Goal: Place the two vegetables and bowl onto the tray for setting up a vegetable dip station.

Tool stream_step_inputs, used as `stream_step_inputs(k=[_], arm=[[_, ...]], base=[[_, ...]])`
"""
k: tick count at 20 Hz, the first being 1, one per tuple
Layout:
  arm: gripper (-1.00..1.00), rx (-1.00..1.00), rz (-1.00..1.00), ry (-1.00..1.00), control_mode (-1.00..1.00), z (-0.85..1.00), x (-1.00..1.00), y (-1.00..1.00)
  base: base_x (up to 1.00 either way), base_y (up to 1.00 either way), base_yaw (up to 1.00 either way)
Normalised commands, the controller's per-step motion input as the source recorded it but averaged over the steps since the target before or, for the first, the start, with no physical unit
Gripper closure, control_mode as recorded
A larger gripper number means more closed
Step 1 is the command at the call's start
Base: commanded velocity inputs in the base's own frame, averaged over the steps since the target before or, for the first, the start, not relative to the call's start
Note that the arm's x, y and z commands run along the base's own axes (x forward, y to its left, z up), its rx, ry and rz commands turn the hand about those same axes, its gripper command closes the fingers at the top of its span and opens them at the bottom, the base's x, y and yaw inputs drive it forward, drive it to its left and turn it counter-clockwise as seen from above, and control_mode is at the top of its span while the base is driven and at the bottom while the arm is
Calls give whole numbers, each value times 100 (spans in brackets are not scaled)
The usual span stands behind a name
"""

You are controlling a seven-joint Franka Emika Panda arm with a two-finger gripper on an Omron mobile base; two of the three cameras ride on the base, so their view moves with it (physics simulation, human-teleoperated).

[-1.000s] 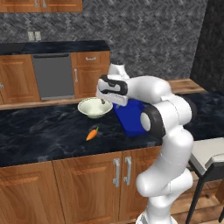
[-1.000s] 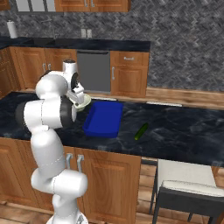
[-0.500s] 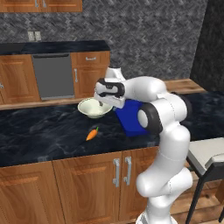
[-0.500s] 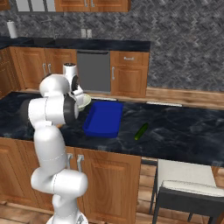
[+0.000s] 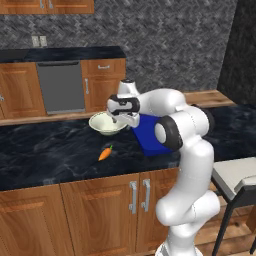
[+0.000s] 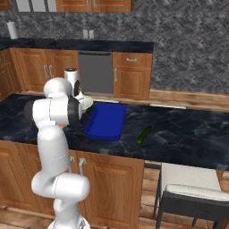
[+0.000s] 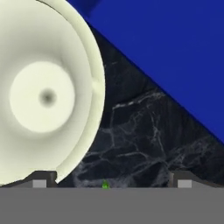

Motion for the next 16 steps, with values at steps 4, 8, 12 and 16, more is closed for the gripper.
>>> stream_step_inputs(k=[4, 8, 12, 16], arm=[[-100, 0, -11, 0, -100, -19, 19, 2], [-100, 0, -8, 0, -100, -18, 21, 2], [-100, 0, -5, 3, -100, -17, 21, 0], [-100, 0, -3, 5, -100, -15, 22, 1]], base=[[0, 0, 0], [0, 0, 0], [0, 0, 0], [0, 0, 0]])
